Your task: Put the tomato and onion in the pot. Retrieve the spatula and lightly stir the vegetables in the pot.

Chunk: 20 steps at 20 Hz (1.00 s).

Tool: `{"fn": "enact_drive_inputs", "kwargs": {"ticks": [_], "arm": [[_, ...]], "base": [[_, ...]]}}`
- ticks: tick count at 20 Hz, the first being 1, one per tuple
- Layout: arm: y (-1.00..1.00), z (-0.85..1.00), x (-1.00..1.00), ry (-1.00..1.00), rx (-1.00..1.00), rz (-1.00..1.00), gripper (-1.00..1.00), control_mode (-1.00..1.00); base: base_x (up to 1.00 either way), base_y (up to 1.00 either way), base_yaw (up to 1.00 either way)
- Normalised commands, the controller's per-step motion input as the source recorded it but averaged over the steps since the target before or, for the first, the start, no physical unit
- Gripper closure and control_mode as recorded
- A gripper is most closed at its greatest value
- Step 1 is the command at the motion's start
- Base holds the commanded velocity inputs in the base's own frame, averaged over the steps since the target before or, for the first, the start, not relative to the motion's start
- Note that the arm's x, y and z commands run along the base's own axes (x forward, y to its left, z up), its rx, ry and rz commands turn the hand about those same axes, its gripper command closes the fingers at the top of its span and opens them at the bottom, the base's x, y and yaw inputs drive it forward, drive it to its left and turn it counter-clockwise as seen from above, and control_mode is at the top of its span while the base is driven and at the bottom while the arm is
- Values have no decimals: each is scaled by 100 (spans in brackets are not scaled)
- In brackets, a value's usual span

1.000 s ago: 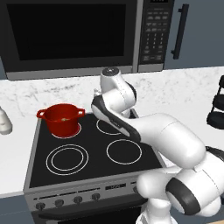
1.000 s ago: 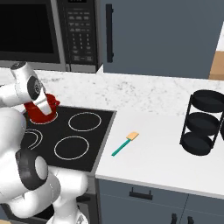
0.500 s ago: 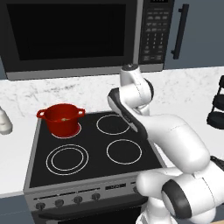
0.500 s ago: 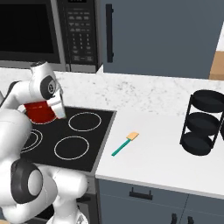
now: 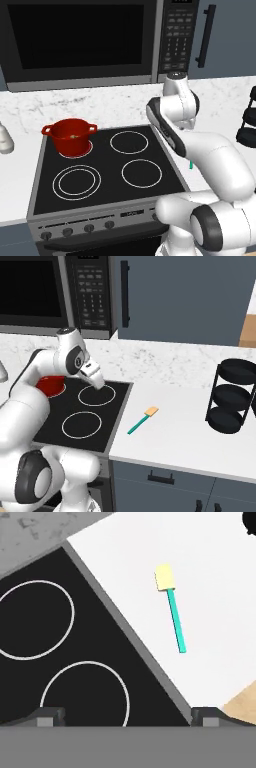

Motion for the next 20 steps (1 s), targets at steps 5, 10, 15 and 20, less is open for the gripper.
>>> {"fn": "enact_drive_inputs", "kwargs": {"ticks": [5, 10, 15, 20], "arm": [[-49, -3, 0, 11, -28, 68, -100, -100], [-23, -12, -1, 25, -43, 69, -100, -100], [-13, -23, -15, 28, -38, 71, -100, -100], [-21, -18, -17, 30, -13, 72, -100, -100]], "base": [[0, 0, 0], [0, 0, 0], [0, 0, 0], [0, 0, 0]]}}
